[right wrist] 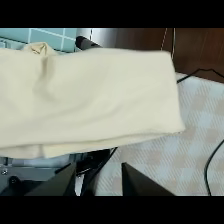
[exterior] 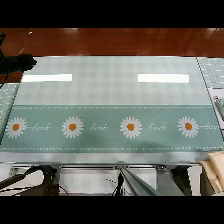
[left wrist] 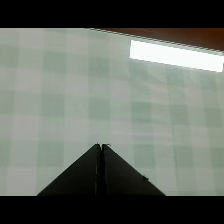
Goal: Fold the shirts.
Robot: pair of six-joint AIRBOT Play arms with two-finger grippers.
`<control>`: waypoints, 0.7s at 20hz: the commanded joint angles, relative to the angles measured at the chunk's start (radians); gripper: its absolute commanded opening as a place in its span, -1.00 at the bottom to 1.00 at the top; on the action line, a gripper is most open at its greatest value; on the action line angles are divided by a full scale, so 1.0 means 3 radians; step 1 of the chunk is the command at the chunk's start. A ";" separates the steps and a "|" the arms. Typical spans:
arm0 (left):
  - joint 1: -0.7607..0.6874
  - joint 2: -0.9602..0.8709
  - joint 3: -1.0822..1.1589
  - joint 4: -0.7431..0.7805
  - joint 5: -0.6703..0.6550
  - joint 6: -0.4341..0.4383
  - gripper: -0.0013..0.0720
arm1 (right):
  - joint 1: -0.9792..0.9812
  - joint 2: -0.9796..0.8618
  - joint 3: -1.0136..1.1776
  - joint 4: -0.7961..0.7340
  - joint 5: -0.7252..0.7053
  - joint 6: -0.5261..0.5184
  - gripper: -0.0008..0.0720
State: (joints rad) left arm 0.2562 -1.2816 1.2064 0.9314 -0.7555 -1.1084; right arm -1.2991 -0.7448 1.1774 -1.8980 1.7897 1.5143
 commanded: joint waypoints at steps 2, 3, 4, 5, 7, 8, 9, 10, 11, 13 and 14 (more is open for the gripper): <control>-0.0005 0.0001 0.0006 -0.0066 -0.0065 0.0003 -0.89 | 0.0013 0.0003 0.0003 0.1591 -0.0629 -0.0449 0.06; -0.0013 0.0009 0.0013 -0.0114 -0.0130 0.0003 -0.89 | 0.0085 0.0003 0.0003 0.2213 -0.0888 -0.0470 0.06; -0.0034 0.0022 0.0034 -0.0144 -0.0240 0.0004 -0.89 | 0.0224 -0.0006 0.0001 0.2791 -0.1170 -0.0469 0.06; -0.0084 0.0032 0.0066 -0.0137 -0.0350 0.0006 -0.89 | 0.0412 -0.0029 0.0003 0.3267 -0.1410 -0.0482 0.06; -0.0276 0.0066 0.0127 -0.0135 -0.0546 0.0224 -0.89 | 0.1019 -0.0126 0.0003 0.3861 -0.1665 -0.0604 0.06; -0.0430 0.0100 0.0137 -0.0123 -0.0576 0.0314 -0.89 | 0.1397 -0.0183 0.0001 0.3836 -0.1698 -0.0628 0.06; -0.0596 0.0137 0.0140 -0.0025 -0.0571 0.0352 -0.89 | 0.1837 -0.0251 0.0003 0.3618 -0.1713 -0.0628 0.06; -0.0799 0.0175 0.0140 0.0165 -0.0573 0.0341 -0.89 | 0.2252 -0.0315 0.0001 0.3273 -0.1732 -0.0621 0.06; -0.0985 0.0196 0.0140 0.0375 -0.0589 0.0266 -0.74 | 0.2691 -0.0395 0.0001 0.2790 -0.1746 -0.0549 0.06; -0.1359 0.0195 0.0140 0.0805 -0.0680 -0.0121 0.63 | 0.3421 -0.0582 0.0001 0.1846 -0.1755 -0.0275 0.07; -0.1508 0.0191 0.0140 0.1017 -0.0721 -0.0394 0.89 | 0.3714 -0.0679 0.0001 0.1486 -0.1764 -0.0211 0.31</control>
State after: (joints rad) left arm -0.0631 -1.2316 1.2453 1.0595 -0.9302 -1.0901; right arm -0.4610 -0.8833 1.1774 -1.1603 1.2964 1.3872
